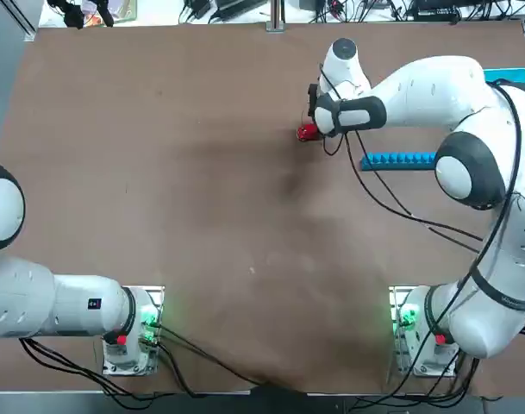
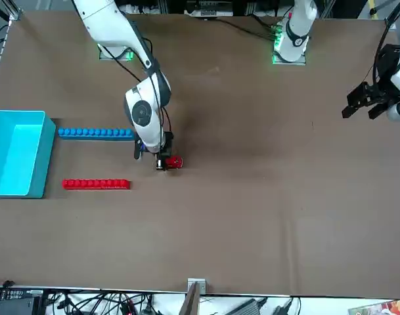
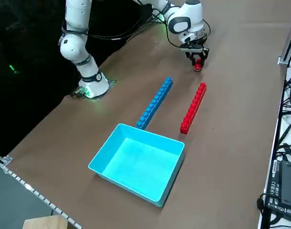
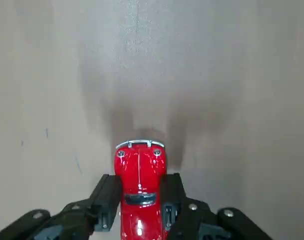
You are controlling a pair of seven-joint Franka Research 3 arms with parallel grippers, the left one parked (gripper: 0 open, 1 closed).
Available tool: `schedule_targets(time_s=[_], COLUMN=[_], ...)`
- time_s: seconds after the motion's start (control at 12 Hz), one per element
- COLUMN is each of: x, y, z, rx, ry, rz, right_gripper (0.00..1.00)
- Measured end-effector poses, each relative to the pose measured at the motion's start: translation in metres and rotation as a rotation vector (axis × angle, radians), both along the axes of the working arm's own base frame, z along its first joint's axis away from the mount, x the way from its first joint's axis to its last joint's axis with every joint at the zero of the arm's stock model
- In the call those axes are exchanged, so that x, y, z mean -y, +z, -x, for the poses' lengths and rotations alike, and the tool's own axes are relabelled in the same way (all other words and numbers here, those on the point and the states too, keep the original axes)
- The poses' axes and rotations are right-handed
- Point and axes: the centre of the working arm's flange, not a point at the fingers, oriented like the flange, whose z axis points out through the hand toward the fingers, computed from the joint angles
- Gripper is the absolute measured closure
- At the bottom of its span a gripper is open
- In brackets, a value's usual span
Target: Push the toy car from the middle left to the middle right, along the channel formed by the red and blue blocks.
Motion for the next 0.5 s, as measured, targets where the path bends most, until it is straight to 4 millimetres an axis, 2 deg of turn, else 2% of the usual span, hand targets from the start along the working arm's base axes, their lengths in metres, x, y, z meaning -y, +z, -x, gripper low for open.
schedule_targets(time_s=[0.5], x=[-0.0038], y=[0.0], z=[0.0002], rx=[0.001], ry=[-0.007], rz=[-0.002], right_gripper=[0.53])
